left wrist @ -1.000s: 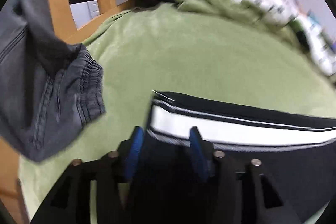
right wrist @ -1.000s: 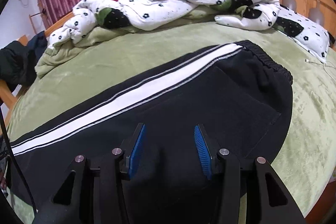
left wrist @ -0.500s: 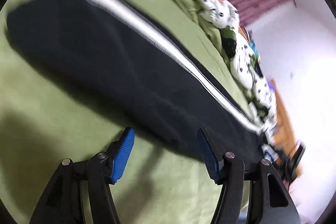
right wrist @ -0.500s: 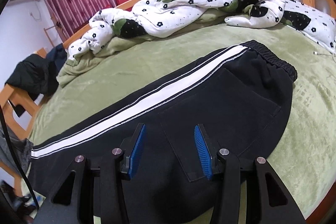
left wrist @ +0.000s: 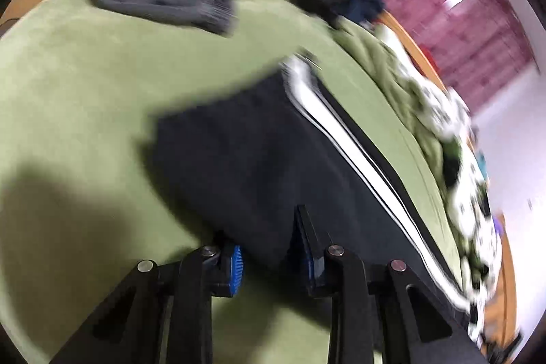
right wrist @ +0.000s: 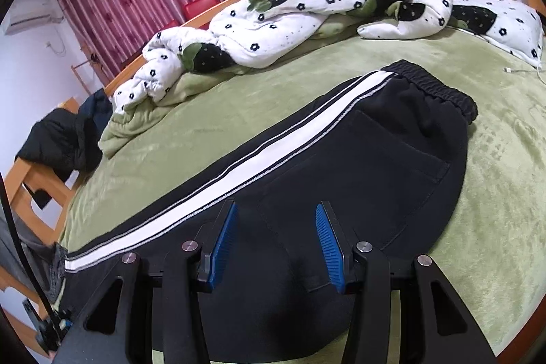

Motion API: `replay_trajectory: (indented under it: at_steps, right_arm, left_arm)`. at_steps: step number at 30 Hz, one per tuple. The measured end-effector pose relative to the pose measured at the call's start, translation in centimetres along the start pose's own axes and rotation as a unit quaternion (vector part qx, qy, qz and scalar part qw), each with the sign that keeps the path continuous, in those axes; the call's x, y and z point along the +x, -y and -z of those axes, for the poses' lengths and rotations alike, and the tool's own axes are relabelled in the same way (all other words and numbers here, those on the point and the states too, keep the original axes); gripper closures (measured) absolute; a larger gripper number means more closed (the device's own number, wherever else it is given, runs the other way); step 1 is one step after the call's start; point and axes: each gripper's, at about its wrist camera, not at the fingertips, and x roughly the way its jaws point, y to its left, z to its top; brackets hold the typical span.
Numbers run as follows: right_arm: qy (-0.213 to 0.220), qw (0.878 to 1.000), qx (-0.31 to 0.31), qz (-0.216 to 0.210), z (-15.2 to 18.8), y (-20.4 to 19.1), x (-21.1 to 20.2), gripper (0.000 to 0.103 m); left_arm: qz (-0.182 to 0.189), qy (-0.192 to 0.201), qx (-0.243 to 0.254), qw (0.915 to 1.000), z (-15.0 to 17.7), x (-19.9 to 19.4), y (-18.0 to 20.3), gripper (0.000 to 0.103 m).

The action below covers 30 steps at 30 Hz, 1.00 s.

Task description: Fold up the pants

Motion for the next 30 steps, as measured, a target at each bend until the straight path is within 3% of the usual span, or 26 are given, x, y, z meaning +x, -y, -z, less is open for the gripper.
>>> replay_trajectory:
  at_steps: [4,7,9,13,16,18,22,26,30]
  right_arm:
    - [-0.003,1.0,-0.025,0.003,0.5,-1.3,0.5,0.056]
    - [-0.007,0.999,-0.035,0.01,0.8,-1.7,0.8,0.056]
    - [-0.013,0.999,-0.043,0.016,0.8,-1.7,1.1,0.056]
    - [-0.024,0.997,-0.067,0.025,0.2,-1.8,2.2,0.052]
    - [-0.038,0.993,-0.103,0.037,-0.7,-2.5,4.0,0.048]
    - [-0.059,0.986,-0.148,0.051,-1.6,-3.4,6.2,0.048]
    - [-0.063,0.975,-0.209,0.045,-3.2,-4.7,9.6,0.048]
    - [-0.076,0.957,-0.279,0.018,-4.9,-7.2,14.1,0.048]
    - [-0.101,0.944,-0.315,-0.017,-5.5,-9.9,17.6,0.048]
  left_arm:
    - [-0.003,-0.018,0.004,0.9998,-2.4,1.4,-1.7,0.076]
    - [-0.07,0.004,0.072,0.9949,-3.7,1.3,0.3,0.078]
    - [-0.079,0.01,0.098,0.992,-4.0,0.9,1.3,0.078]
    - [-0.142,0.01,0.164,0.9761,-2.8,1.6,2.5,0.074]
    - [-0.165,0.026,0.161,0.9726,-2.4,1.2,2.6,0.061]
    - [-0.206,0.044,0.159,0.9645,-2.3,0.3,2.8,0.041]
    - [-0.259,0.048,0.215,0.9403,-1.7,-2.0,4.1,0.035]
    - [-0.254,0.044,0.276,0.9259,-1.2,-4.0,6.8,0.035]
    - [-0.231,0.032,0.319,0.9187,-1.7,-4.8,10.3,0.031]
